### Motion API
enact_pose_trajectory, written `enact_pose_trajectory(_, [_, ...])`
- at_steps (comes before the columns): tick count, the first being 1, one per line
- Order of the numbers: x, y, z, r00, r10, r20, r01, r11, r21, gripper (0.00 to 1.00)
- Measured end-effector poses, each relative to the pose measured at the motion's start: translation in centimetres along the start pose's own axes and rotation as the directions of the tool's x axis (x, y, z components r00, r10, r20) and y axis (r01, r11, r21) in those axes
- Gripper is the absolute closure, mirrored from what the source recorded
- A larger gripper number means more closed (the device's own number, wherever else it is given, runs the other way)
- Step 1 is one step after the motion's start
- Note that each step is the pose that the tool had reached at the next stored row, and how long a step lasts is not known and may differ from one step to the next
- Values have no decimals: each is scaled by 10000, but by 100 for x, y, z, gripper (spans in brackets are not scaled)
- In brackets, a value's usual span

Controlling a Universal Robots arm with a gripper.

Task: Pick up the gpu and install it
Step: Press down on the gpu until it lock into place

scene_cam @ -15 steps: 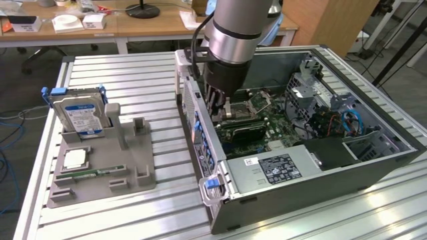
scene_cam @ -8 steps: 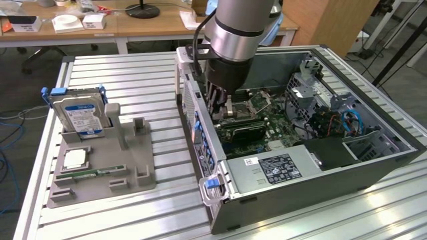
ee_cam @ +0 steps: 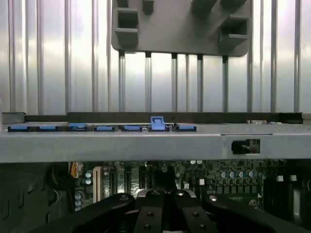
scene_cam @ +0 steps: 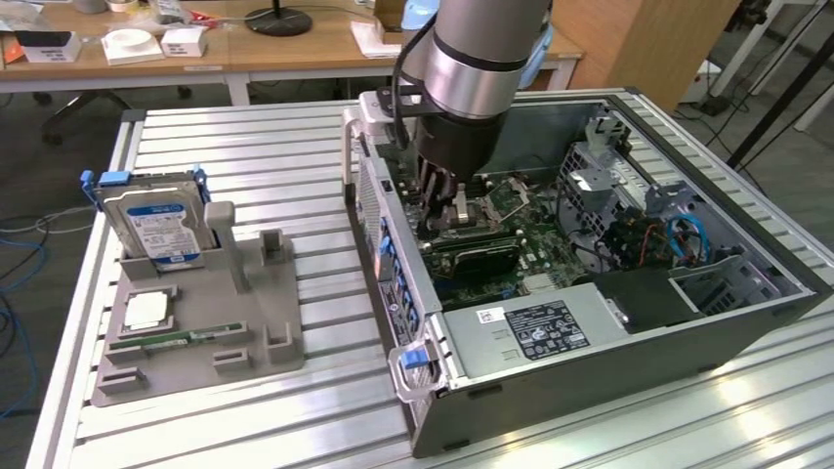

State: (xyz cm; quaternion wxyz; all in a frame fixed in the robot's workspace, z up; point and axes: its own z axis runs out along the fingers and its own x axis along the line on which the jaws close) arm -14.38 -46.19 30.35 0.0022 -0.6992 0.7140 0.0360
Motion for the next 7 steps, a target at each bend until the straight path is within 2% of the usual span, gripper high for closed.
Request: enact_pose_trajectory(7, [0,0,0,10000,0,0,0,10000,-1,89])
